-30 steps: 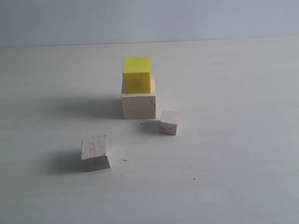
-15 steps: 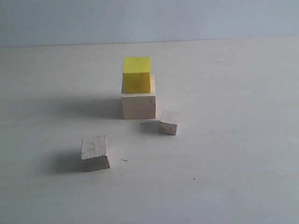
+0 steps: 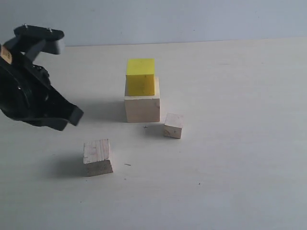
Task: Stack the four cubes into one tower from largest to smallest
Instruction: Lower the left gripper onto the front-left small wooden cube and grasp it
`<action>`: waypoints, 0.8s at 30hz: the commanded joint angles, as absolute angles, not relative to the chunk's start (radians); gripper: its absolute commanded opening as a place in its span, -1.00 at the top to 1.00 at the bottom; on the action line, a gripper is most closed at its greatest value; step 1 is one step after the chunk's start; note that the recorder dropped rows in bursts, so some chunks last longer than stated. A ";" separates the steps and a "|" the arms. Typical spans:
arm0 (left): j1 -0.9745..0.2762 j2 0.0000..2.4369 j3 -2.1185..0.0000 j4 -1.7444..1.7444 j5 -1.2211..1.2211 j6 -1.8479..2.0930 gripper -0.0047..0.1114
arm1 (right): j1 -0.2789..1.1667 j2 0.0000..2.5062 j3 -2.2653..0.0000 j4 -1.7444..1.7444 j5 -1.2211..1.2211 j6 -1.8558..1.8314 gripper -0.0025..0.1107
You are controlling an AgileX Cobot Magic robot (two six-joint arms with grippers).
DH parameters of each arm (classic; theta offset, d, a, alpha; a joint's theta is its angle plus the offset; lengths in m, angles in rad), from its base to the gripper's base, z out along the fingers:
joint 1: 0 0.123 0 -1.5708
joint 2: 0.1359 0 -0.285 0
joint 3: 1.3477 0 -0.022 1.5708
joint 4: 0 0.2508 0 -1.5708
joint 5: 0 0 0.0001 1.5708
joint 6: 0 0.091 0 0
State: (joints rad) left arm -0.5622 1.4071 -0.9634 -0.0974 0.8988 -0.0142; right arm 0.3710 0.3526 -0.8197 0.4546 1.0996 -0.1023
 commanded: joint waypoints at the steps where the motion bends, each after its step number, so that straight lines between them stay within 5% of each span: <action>1: -0.621 1.476 -0.966 -0.083 0.881 -0.194 0.87 | 0.373 0.347 -0.815 0.462 1.091 -0.112 0.96; 11: -0.629 1.613 -0.966 -0.146 0.747 -0.270 -0.15 | 0.373 0.347 -0.815 0.462 1.119 -0.112 0.96; 24: -0.629 1.653 -0.966 -0.176 0.723 -0.475 -0.19 | 0.373 0.347 -0.815 0.462 1.123 -0.112 0.96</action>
